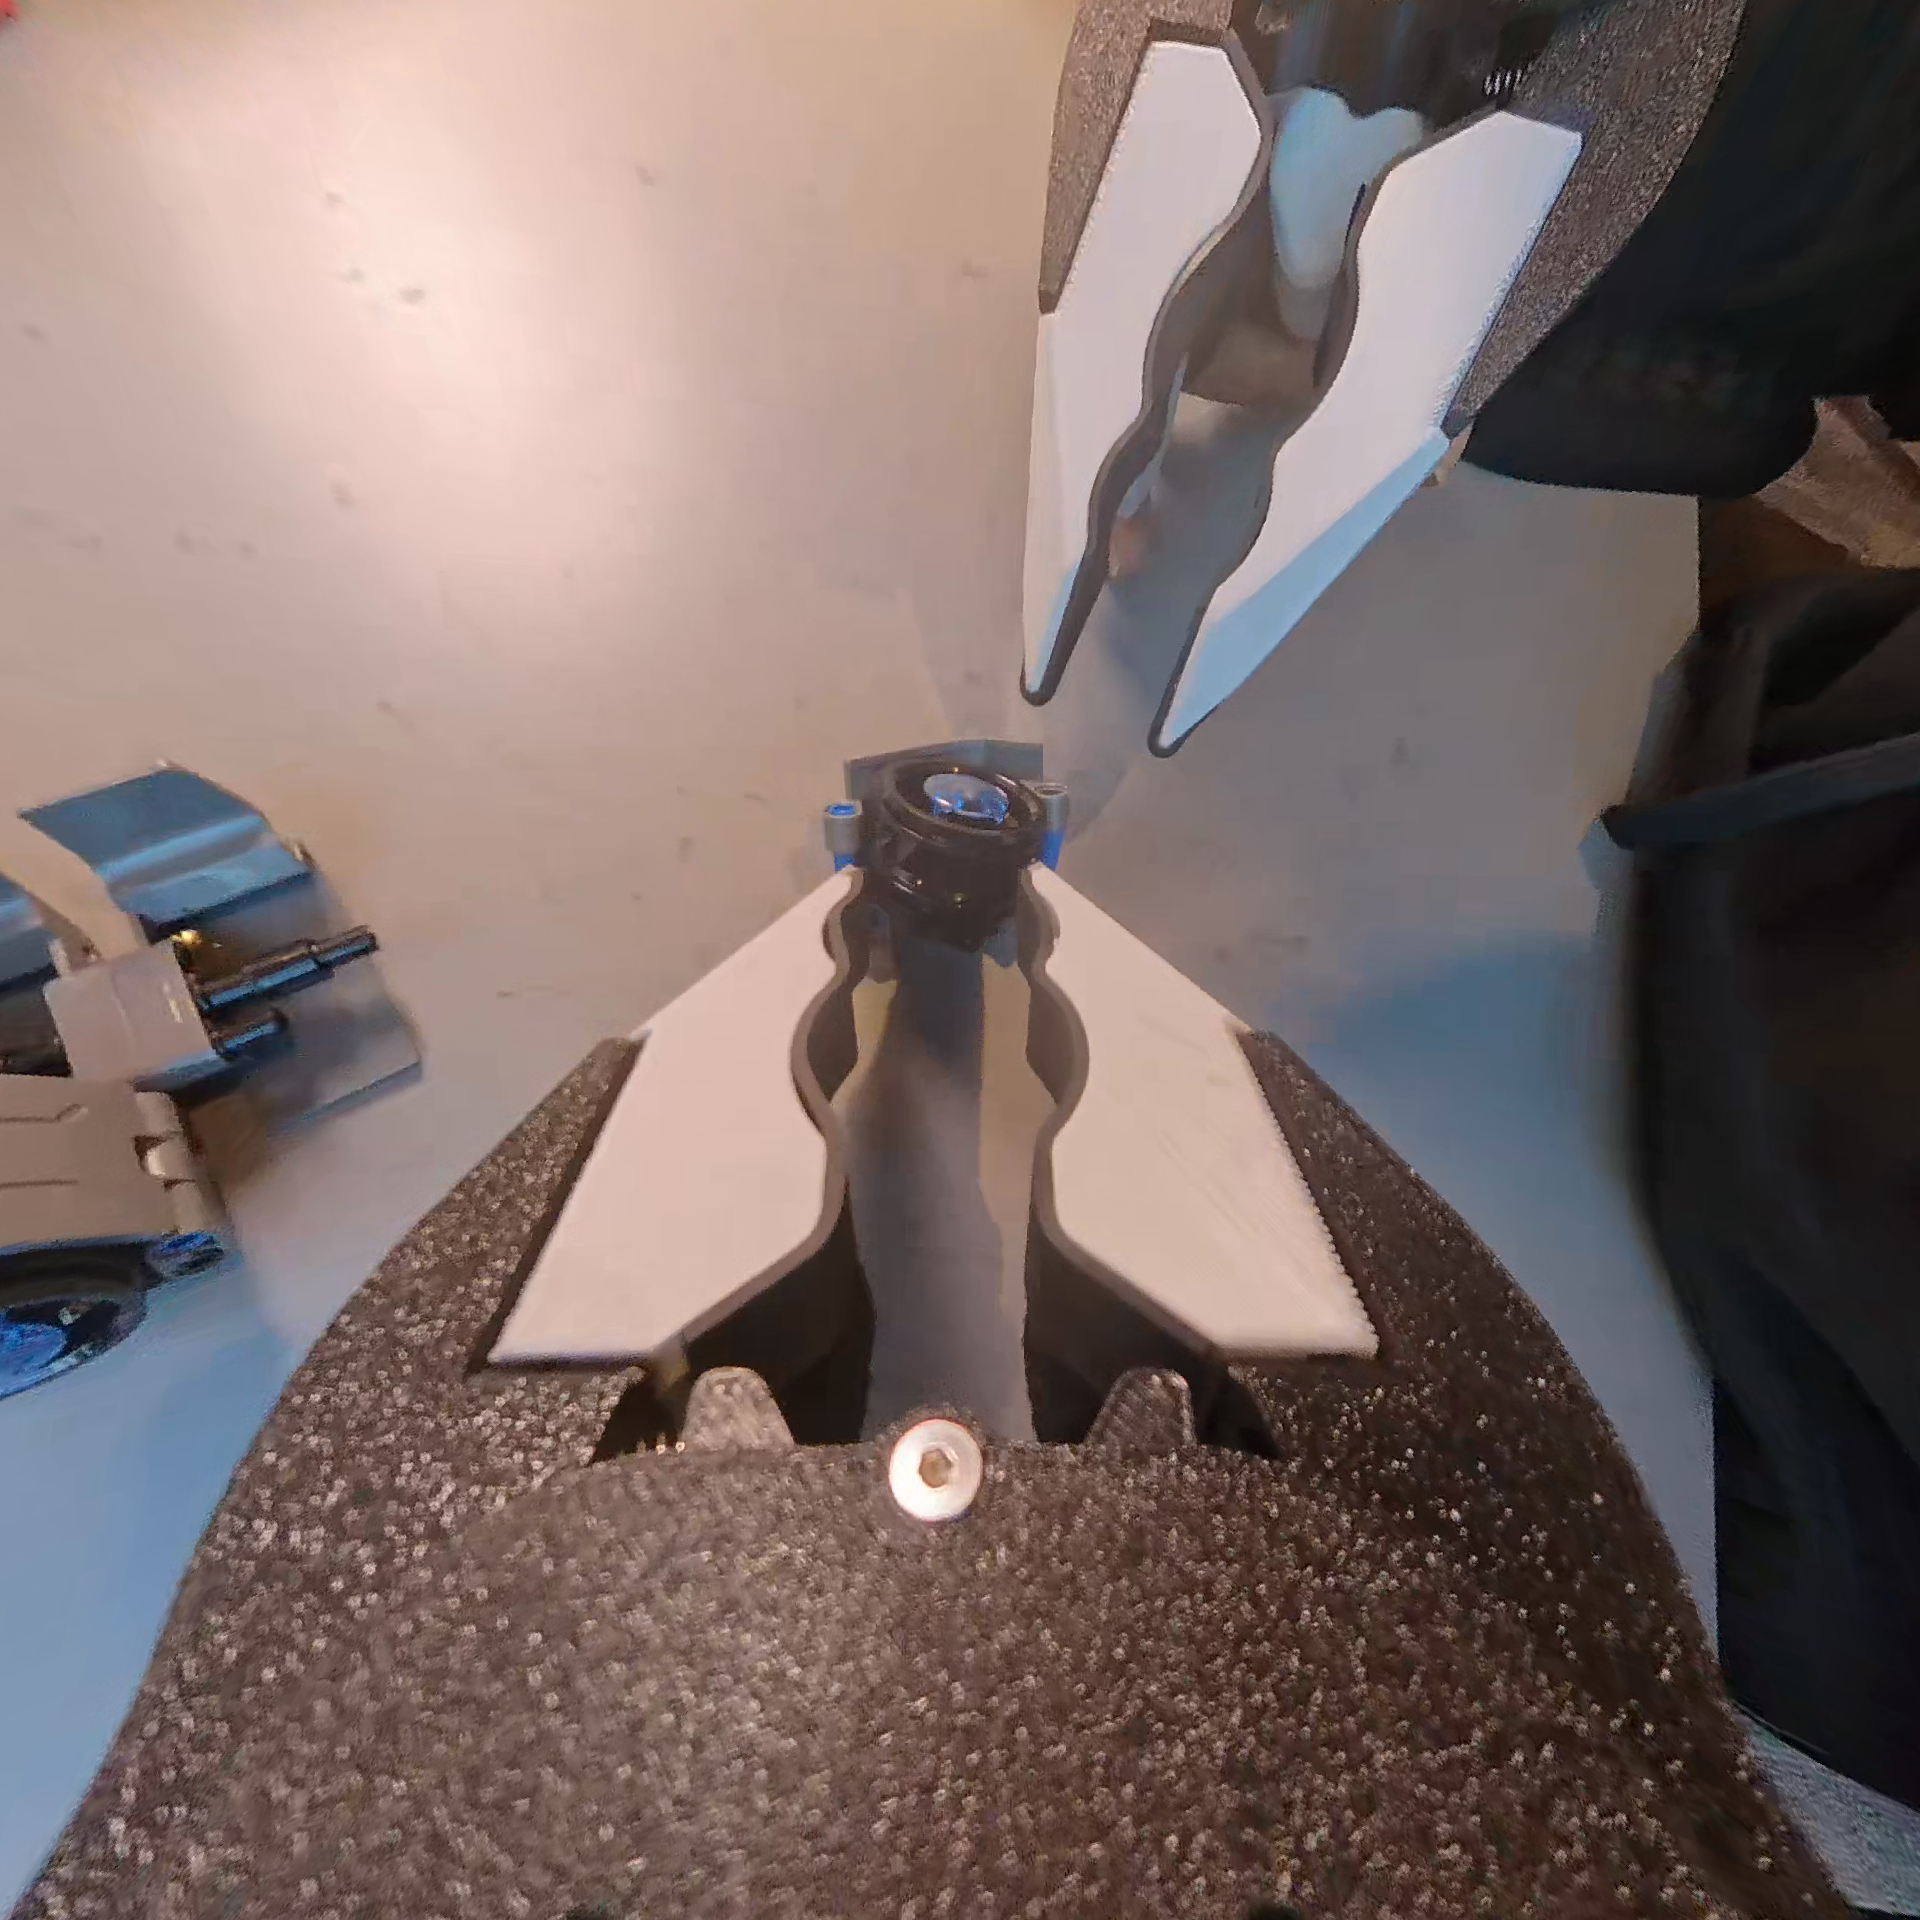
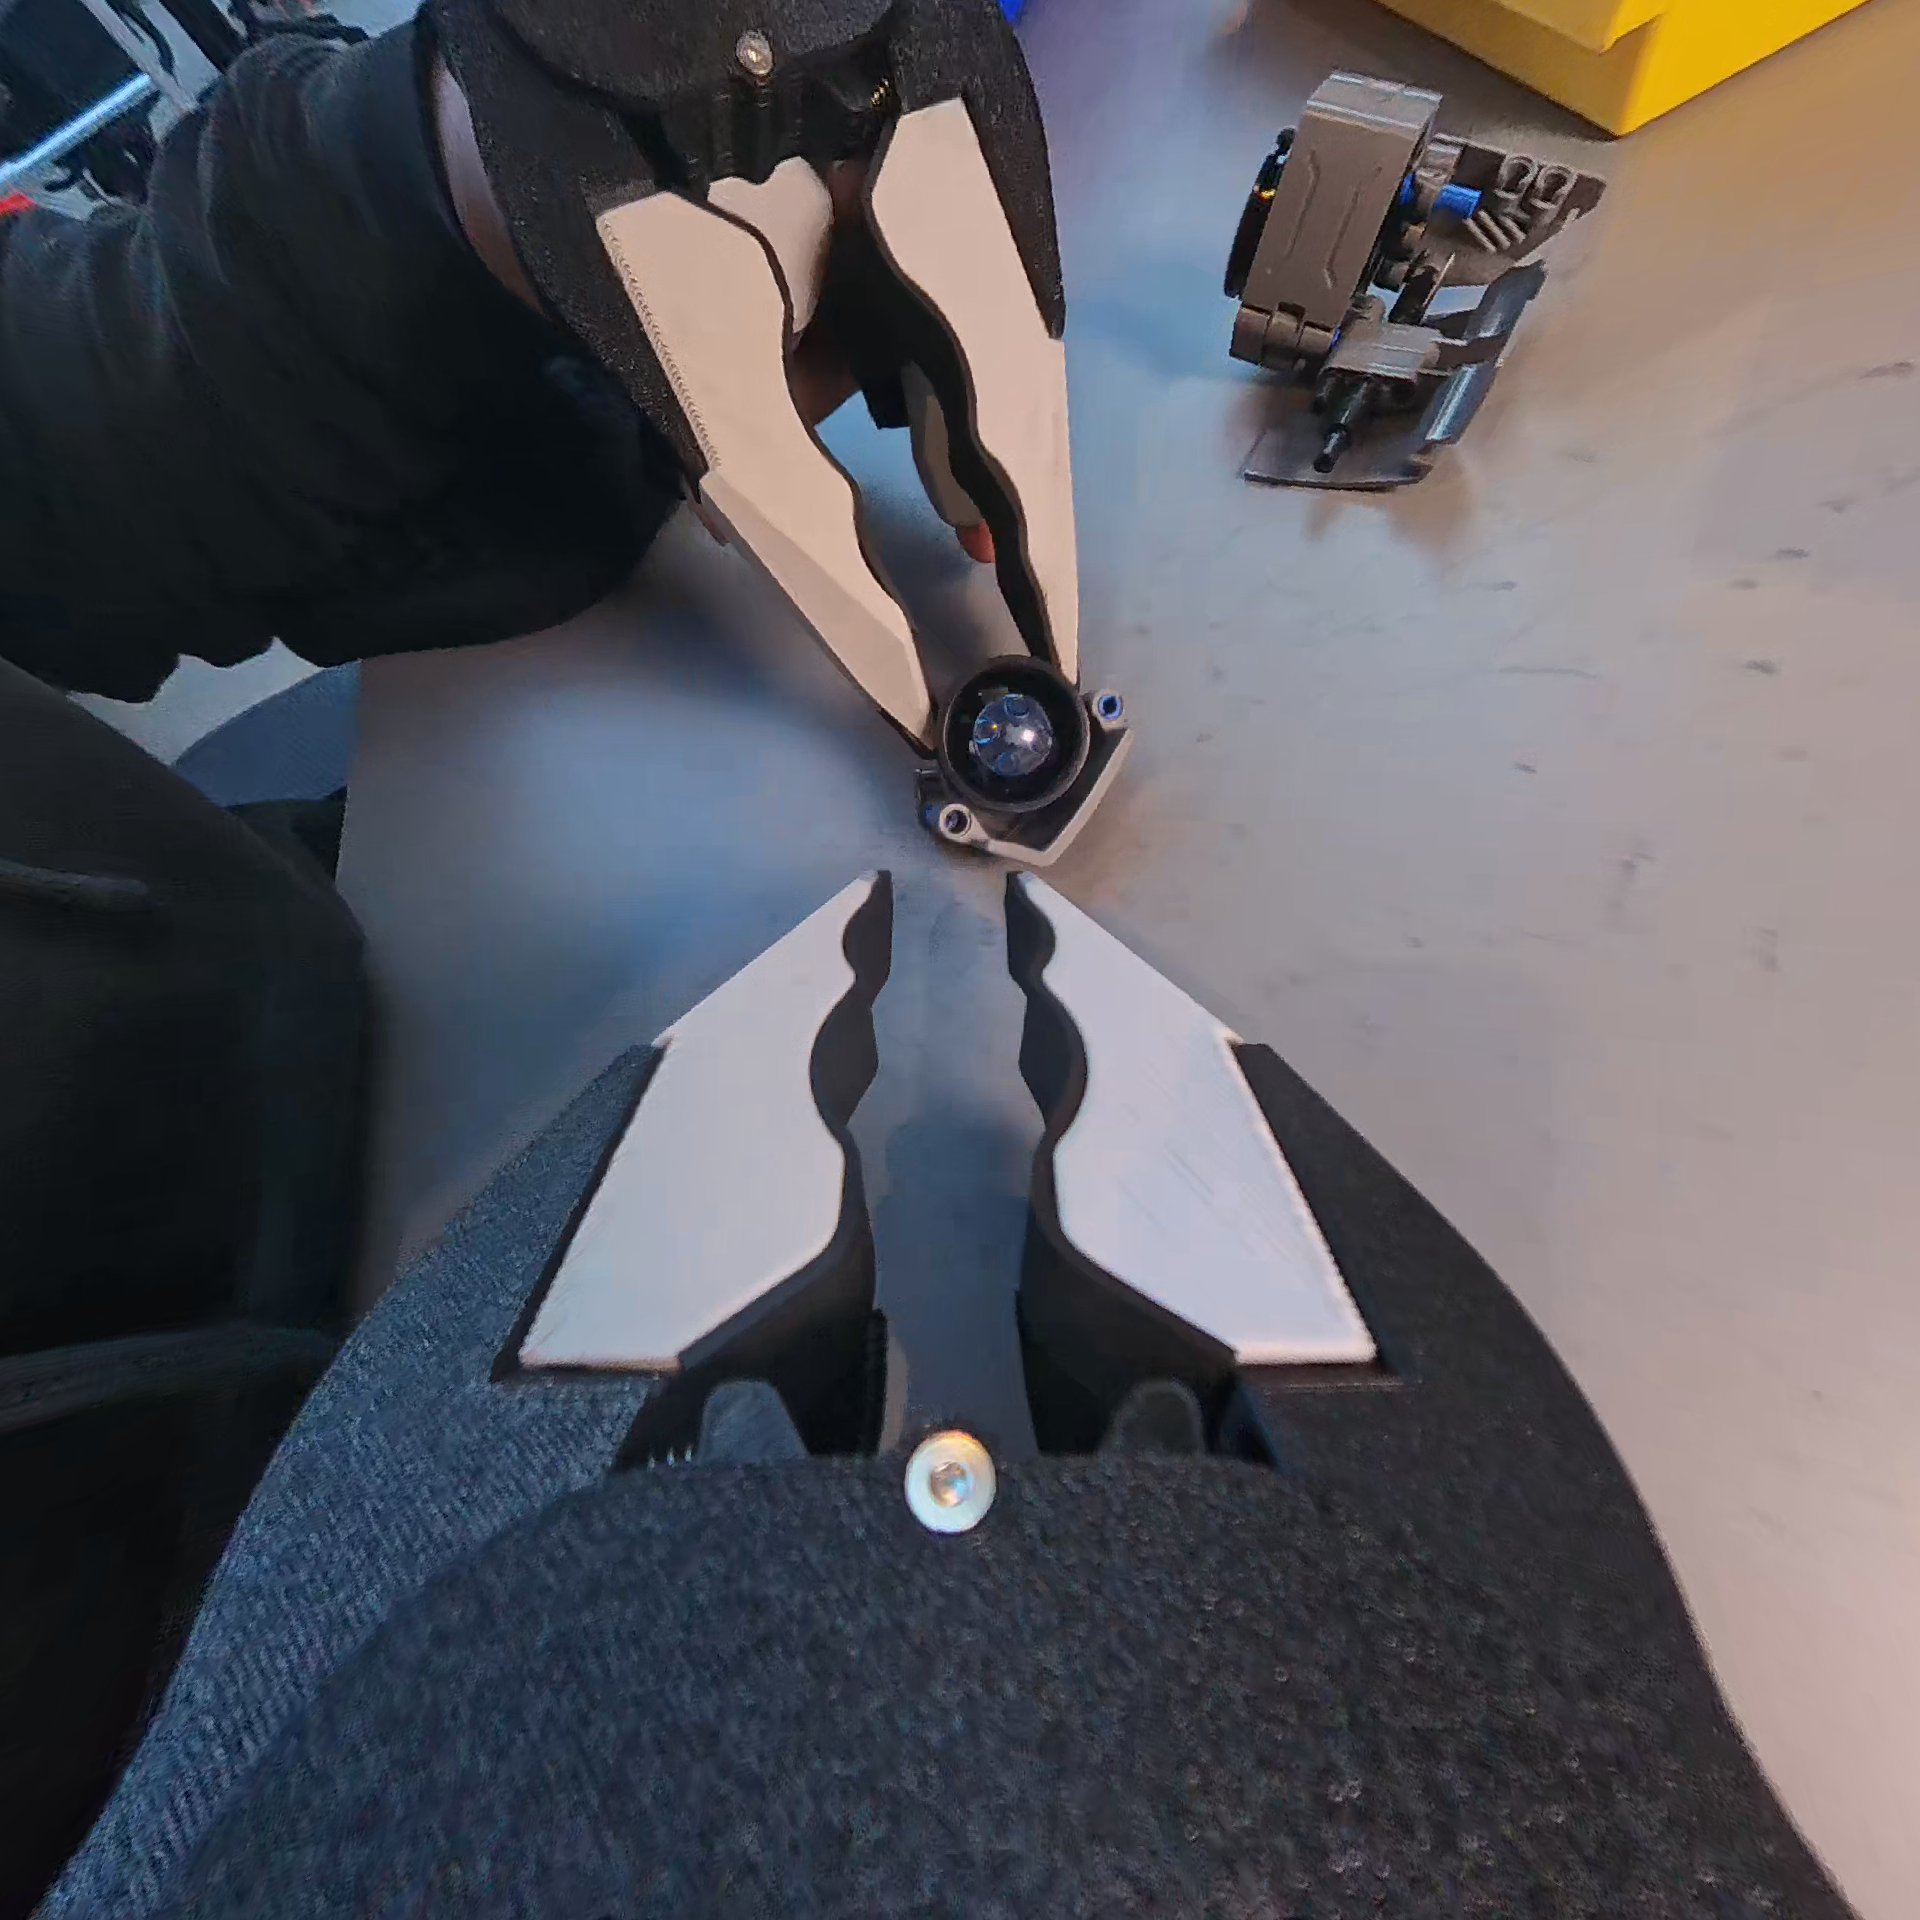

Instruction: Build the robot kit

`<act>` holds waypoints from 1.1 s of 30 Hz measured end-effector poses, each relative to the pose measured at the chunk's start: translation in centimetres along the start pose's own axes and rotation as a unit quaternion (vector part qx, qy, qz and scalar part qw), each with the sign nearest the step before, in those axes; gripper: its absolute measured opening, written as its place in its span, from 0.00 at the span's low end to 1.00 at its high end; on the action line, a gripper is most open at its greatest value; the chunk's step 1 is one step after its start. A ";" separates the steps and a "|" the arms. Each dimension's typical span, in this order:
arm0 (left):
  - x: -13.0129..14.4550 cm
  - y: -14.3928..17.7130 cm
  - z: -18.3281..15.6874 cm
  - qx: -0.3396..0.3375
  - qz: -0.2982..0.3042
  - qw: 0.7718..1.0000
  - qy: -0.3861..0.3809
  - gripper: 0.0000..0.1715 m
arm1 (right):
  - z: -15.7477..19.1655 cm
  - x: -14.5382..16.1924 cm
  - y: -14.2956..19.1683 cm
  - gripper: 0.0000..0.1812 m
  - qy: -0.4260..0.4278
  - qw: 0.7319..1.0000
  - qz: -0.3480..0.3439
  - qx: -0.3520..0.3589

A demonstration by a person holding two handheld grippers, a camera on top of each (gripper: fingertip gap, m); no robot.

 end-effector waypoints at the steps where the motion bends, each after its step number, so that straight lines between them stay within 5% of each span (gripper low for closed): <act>1: -0.1 -0.1 -0.1 -0.005 0.003 1.000 -0.008 0.16 | 0.0 0.0 0.0 0.12 0.004 1.000 0.000 0.007; 6: -0.7 -0.5 -0.3 -0.018 -0.037 0.999 -0.019 0.15 | 0.0 -0.3 -0.2 0.22 0.007 0.999 -0.015 0.051; 11: -3.3 1.6 -0.3 -0.054 -0.190 0.980 -0.008 0.15 | 0.6 -2.0 0.8 0.37 -0.018 0.992 -0.122 0.030; 14: -4.9 1.9 -1.0 -0.060 -0.280 0.958 0.015 0.15 | 1.6 -3.8 2.5 0.29 0.012 0.975 -0.223 0.014; 16: -5.4 2.0 -1.1 -0.030 -0.320 0.946 0.043 0.15 | 2.3 -4.2 3.5 0.22 0.083 0.971 -0.222 0.026; 18: -5.2 1.9 -1.2 0.014 -0.301 0.953 0.041 0.16 | 2.5 -4.1 4.2 0.21 0.138 0.977 -0.160 0.030; 22: -4.8 2.1 -1.9 -0.042 -0.221 0.971 -0.079 0.26 | 2.4 -2.2 4.2 0.21 0.159 0.987 0.022 0.027; 25: -4.7 0.6 -3.6 -0.012 -0.163 0.975 -0.150 0.29 | 2.9 -1.2 2.9 0.21 0.170 0.983 0.071 0.024; 29: -4.1 -1.1 -4.7 0.005 -0.116 0.978 -0.175 0.24 | 3.6 -0.7 2.3 0.19 0.196 0.977 0.086 0.017; 33: -4.6 0.1 -3.5 0.014 -0.201 0.974 -0.099 0.23 | 3.3 -2.0 3.8 0.19 0.211 0.977 -0.027 0.003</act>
Point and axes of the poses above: each gripper's, where its closed fingertips meet, y back along the fingers, x out of its underside, z = x × y across the jaws, the point moved 8 cm from there along y, back along the fingers, and after that the axes turned 14 degrees about -y, right-handed, at the moved point
